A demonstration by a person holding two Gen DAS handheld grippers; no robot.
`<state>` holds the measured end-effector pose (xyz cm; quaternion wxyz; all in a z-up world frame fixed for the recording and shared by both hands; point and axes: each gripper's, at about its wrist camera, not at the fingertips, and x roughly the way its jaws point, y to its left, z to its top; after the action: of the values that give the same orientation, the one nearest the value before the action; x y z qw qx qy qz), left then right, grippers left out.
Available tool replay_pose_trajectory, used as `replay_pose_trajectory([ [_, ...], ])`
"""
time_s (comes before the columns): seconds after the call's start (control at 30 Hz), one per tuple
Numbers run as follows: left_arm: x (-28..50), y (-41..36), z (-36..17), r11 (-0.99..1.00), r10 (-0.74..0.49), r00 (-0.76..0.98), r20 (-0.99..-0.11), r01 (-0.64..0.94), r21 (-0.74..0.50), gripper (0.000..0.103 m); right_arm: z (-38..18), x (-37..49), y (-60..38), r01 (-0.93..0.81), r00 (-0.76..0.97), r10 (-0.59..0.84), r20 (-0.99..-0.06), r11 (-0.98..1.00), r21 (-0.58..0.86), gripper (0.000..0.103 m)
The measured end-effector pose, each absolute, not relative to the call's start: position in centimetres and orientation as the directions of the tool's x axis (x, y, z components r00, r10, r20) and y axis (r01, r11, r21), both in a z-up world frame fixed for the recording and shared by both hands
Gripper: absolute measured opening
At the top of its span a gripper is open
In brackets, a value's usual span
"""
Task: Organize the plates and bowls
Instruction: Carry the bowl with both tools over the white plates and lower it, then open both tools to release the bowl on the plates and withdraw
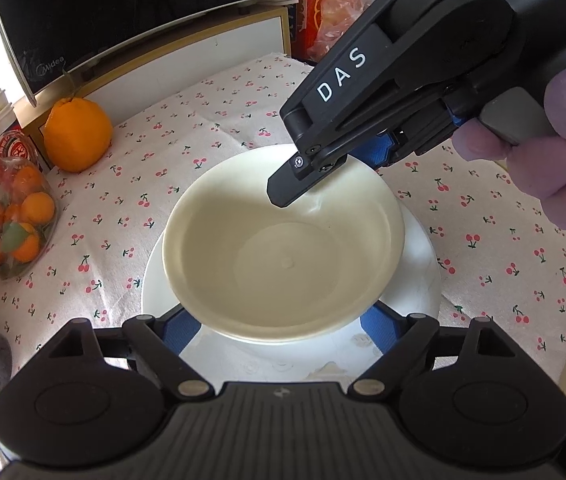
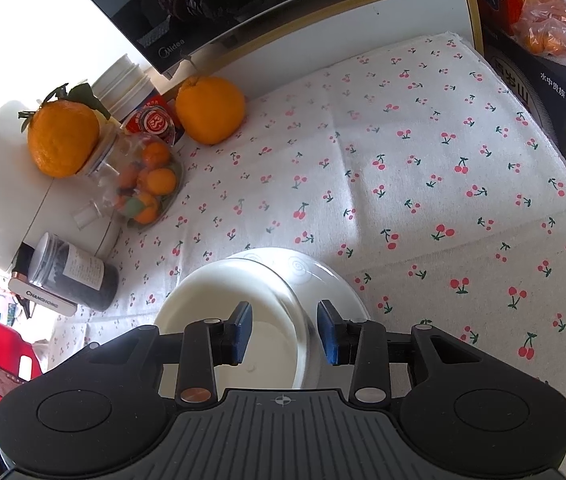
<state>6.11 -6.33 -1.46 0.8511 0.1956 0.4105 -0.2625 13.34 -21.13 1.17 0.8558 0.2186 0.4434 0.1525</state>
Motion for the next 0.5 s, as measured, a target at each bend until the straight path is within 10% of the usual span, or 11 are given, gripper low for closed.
replay_pose_trajectory([
  [0.5, 5.8, -6.3, -1.3, 0.788, -0.271, 0.529, -0.804, 0.601, 0.130, 0.082, 1.3, 13.4, -20.1, -0.092, 0.567, 0.445, -0.693, 0.871, 0.483, 0.037],
])
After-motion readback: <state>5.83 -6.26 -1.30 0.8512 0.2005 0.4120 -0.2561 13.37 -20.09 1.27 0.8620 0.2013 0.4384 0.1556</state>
